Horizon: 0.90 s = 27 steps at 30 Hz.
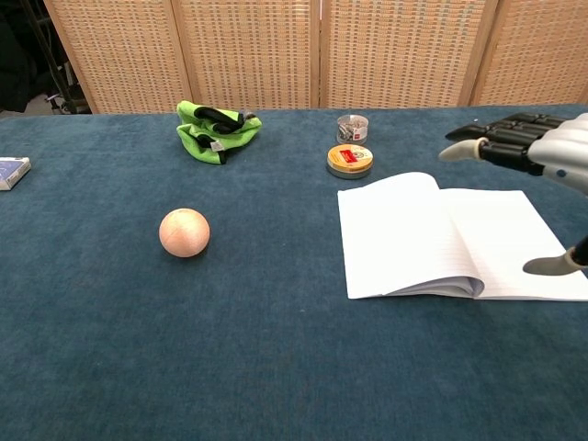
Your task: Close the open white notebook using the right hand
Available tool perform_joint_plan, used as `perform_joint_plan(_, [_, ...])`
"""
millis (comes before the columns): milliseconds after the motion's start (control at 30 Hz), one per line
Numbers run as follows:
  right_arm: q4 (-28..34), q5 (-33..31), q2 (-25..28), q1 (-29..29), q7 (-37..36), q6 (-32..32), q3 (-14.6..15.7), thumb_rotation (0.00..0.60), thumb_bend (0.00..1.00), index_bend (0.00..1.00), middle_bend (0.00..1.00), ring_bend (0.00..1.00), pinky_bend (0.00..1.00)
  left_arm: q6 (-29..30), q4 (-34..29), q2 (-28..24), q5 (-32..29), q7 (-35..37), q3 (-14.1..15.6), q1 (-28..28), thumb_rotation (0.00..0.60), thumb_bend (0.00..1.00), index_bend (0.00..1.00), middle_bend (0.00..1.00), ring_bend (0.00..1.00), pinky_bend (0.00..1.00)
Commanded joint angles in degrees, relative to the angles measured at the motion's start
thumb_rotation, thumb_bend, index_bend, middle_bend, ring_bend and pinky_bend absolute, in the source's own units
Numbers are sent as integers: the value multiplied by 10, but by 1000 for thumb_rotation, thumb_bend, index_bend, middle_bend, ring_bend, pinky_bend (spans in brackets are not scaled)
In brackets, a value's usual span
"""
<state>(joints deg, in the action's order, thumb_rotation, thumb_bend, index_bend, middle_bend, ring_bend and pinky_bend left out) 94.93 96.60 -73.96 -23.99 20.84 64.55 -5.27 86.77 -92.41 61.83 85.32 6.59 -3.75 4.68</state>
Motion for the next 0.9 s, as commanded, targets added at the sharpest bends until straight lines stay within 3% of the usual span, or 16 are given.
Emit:
perform_joint_plan(33, [22, -33, -30, -13, 54, -26, -4, 600, 97, 0, 0, 0, 0, -1, 0, -1, 0, 2, 0, 0, 600, 0, 0, 0, 0, 0])
perform_joint_plan(533, [4, -124, -122, -41, 221, -56, -13, 600, 209, 0, 0, 0, 0, -4, 1, -8, 2, 17, 2, -1, 600, 0, 0, 0, 0, 0])
perform_joint_plan(667, [-18, -140, -150, -43, 275, -41, -11, 600, 283, 0, 0, 0, 0, -7, -1, -9, 3, 15, 4, 1, 600, 0, 0, 0, 0, 0])
perform_joint_plan(900, [-38, -157, -178, -48, 301, -29, -9, 600, 250, 0, 0, 0, 0, -6, -1, -12, 1, 22, 3, -1, 600, 0, 0, 0, 0, 0])
